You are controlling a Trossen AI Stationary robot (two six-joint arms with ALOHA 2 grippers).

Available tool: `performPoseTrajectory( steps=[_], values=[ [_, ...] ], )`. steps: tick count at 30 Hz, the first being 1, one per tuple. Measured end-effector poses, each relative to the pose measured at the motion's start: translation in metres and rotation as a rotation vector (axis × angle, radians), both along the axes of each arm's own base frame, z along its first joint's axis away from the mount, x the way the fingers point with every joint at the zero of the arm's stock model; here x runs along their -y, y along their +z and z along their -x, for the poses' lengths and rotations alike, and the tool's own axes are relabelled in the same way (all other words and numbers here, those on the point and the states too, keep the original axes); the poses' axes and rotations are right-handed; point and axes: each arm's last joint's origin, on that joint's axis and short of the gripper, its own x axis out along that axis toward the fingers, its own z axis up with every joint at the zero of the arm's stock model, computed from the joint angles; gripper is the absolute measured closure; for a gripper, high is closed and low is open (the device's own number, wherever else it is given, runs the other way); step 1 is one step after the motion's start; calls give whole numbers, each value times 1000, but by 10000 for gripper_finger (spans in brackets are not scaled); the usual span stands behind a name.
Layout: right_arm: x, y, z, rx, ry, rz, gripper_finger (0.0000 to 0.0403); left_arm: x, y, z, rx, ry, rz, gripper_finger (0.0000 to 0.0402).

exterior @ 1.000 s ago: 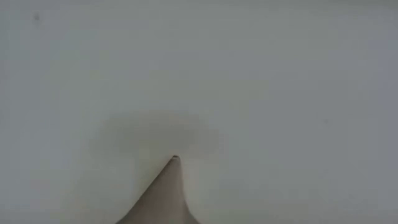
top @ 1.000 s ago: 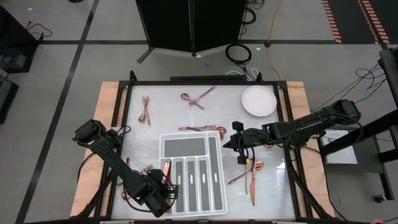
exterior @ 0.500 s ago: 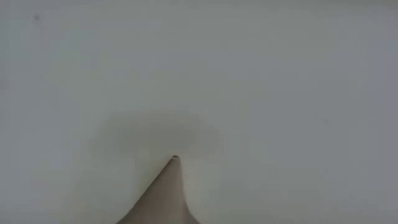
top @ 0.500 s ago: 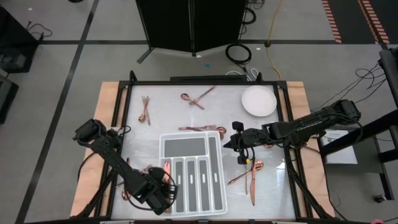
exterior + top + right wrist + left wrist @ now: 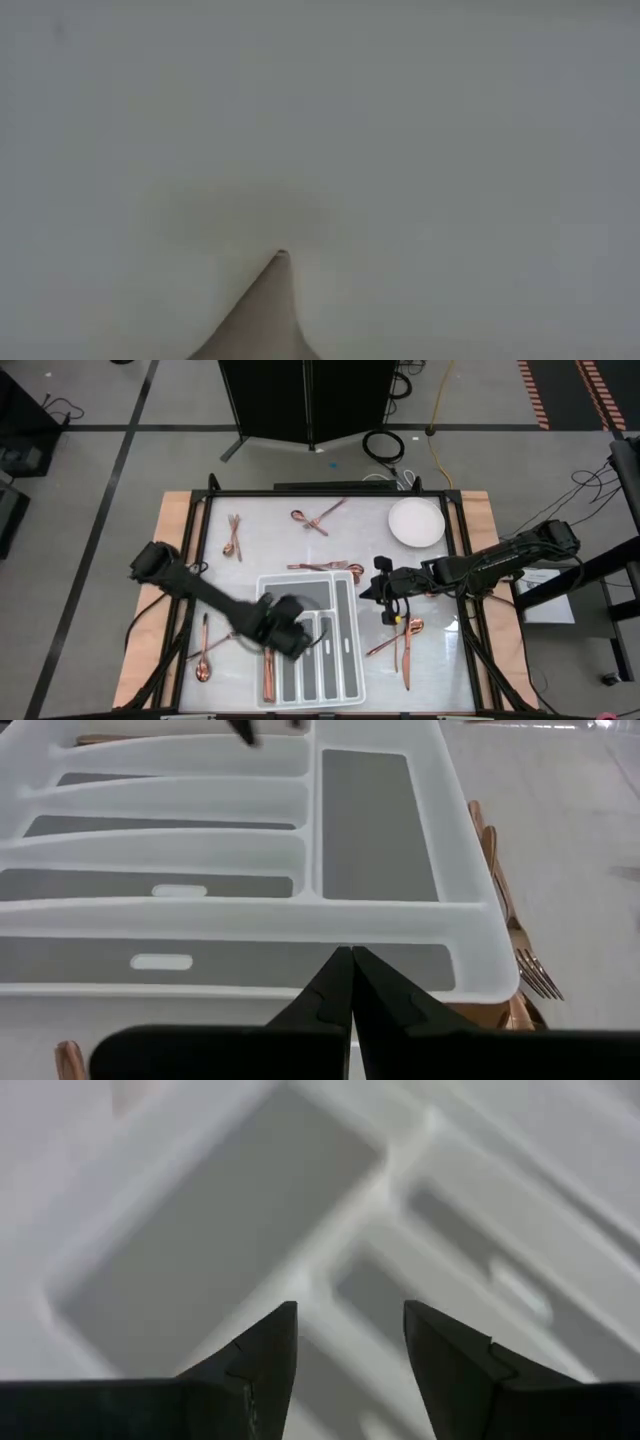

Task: Sort silverware
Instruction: Put the knife into the silverware tray

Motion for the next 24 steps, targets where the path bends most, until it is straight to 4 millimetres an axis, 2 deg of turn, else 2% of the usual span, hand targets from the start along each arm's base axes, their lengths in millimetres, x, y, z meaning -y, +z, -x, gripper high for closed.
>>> performPoseTrajectory(
  steps=[6, 10, 17, 20, 24],
  values=[
    [6, 1, 3, -85, -65, -30, 403, -52, 9, -46, 126, -268, -146, 217],
    [8, 6, 8, -214, -121, -51, 403, -77, 14, -60, 167, -381, -202, 217],
    [7, 3, 20, -385, -175, -76, 403, -98, 6, -52, 11, -419, -249, 217],
    [5, 1, 25, -453, -161, -137, 403, -99, 5, -40, 9, -428, -283, 217],
    [2, -1, 28, -519, -155, -264, 403, -100, 14, -11, 70, -417, -335, 217]
  ],
)
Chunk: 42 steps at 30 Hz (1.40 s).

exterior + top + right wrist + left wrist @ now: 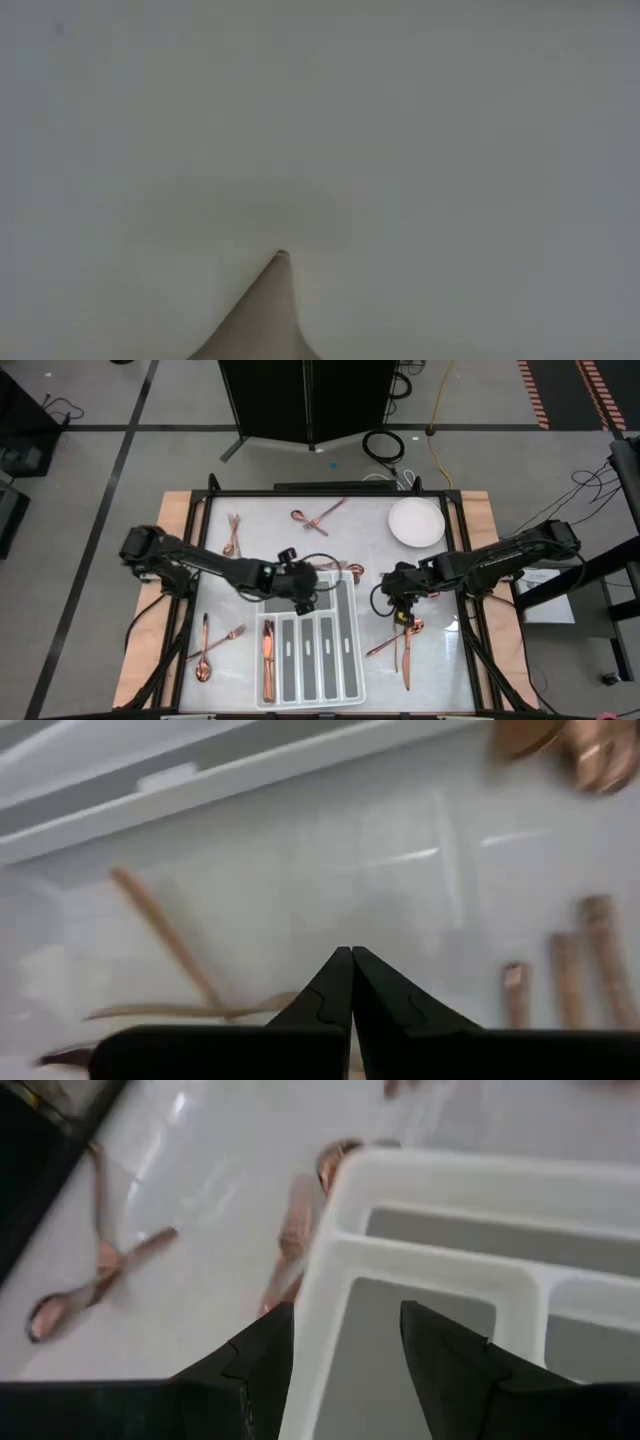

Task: Sort silverware
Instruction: Put the knife into the silverware tray

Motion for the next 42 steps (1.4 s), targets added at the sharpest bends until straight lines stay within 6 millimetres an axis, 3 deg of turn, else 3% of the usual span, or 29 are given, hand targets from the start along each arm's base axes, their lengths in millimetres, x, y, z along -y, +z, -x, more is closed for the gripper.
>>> performPoseTrajectory(
  steps=[3, 6, 12, 22, 28, 34, 42],
  values=[
    [-6, -1, 4, -39, 50, -56, 403, -6, 12, 22, 157, 5, -10, 217],
    [-15, -1, 7, -45, 208, -98, 403, -7, 27, 34, 424, -94, -25, 217],
    [-39, -1, 16, -1, 611, -149, 403, -3, 39, 42, 810, -358, -55, 217],
    [-59, 0, 26, 126, 1032, -51, 399, -3, 22, 32, 771, -417, -129, 217],
    [-64, -8, 24, 115, 1093, 79, 350, -4, 22, 32, 776, -413, -139, 217],
    [-74, -30, 17, 57, 1212, 139, 297, -4, 22, 32, 776, -412, -141, 217],
    [-84, -46, 12, 35, 1315, 235, 293, -5, 22, 31, 770, -408, -141, 217]
  ],
)
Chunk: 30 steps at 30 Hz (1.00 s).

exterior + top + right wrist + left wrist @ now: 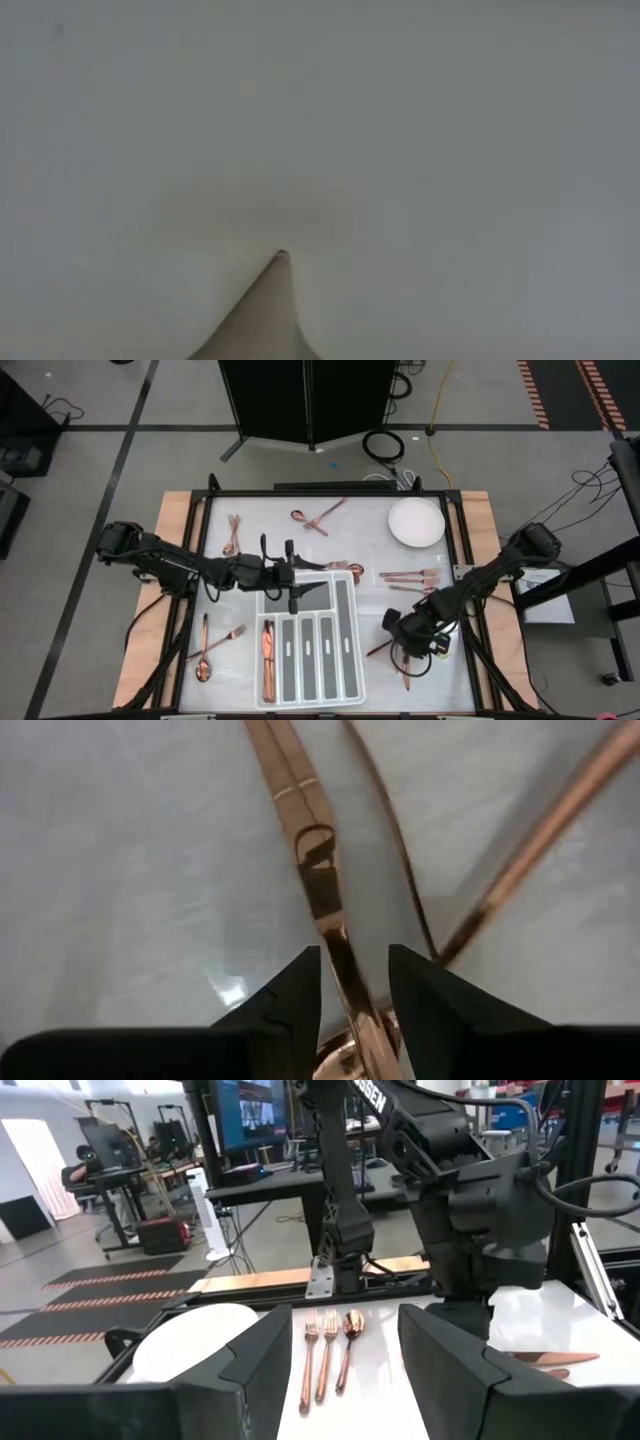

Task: Sort silverware
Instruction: Put the knife into the silverware tray

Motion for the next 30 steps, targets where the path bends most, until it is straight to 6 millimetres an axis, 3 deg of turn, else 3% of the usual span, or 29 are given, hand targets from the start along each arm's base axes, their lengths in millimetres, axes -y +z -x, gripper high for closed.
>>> performPoseTrajectory(
  steps=[16, 30],
  values=[
    [-8, -18, 1, 3, 144, 116, 300, 0, -2, 0, -19, 0, -1, 217],
    [-6, -22, 4, 6, 109, 102, 388, 0, -2, 0, -19, 0, 6, 217]
  ],
)
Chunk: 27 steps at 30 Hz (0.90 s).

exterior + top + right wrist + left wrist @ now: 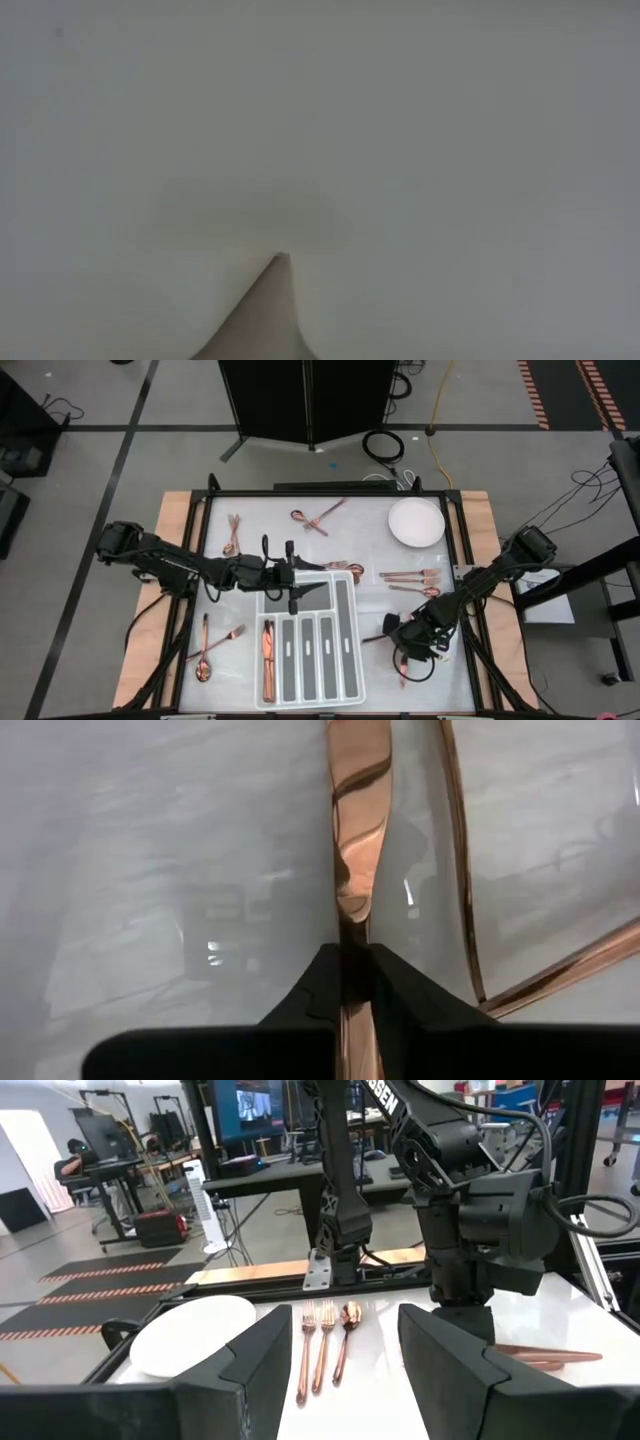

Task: Sort silverware
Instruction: Put the knife into the silverware tray

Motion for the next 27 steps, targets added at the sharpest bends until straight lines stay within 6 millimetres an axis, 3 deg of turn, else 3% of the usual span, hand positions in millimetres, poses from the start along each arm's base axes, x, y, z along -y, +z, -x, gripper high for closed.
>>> performPoseTrajectory(
  steps=[5, 11, 19, 27],
  values=[
    [-1, 6, -2, 4, -55, -11, 387, 0, 0, 0, 0, 0, 0, 217],
    [-7, 31, -10, 82, -61, -64, 387, 0, 0, 0, 0, 0, 0, 217],
    [6, 88, -10, 149, -223, -94, 387, 0, 0, 0, -2, -1, -1, 217],
    [36, 139, -13, 361, -563, -354, 387, 3, -10, -9, 22, -104, -38, 217]
  ],
)
